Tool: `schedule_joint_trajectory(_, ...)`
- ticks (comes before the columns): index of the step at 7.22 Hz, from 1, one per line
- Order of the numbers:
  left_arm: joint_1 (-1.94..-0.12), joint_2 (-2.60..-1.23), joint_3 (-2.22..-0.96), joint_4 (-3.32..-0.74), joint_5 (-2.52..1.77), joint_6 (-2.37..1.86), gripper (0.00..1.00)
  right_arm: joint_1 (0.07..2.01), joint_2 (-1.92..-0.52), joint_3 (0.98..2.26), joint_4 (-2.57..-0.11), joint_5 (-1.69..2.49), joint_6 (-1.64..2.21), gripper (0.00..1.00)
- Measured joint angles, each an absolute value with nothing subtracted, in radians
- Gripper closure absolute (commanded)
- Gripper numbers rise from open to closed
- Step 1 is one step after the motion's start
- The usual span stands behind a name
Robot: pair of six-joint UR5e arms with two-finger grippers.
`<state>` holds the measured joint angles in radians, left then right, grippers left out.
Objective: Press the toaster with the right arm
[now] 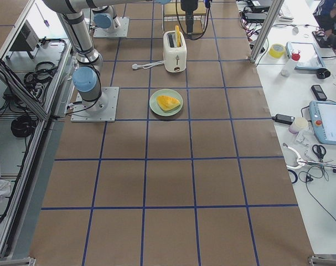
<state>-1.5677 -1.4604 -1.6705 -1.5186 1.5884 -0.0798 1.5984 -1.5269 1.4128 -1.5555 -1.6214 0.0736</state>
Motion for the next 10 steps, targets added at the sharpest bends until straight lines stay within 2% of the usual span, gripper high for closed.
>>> schedule_joint_trajectory(1, -1.568, -1.46, -1.671, -1.519, 1.588, -0.08, 0.0, 1.598, -1.527, 1.413, -1.555, -1.621, 0.074, 0.24)
schedule_joint_trajectory(2, -1.568, -1.46, -1.67, -1.519, 1.588, -0.08, 0.0, 1.598, -1.525, 1.413, -1.555, -1.621, 0.074, 0.88)
schedule_joint_trajectory(3, -1.568, -1.46, -1.67, -1.519, 1.588, -0.08, 0.0, 1.598, -1.524, 1.413, -1.551, -1.607, 0.074, 1.0)
schedule_joint_trajectory(6, -1.568, -1.46, -1.67, -1.519, 1.588, -0.08, 0.0, 1.555, -1.515, 1.429, -1.481, -1.415, 0.087, 1.0)
schedule_joint_trajectory(10, -1.568, -1.46, -1.67, -1.519, 1.588, -0.08, 0.0, 1.402, -1.505, 1.63, -1.51, -1.068, 0.029, 1.0)
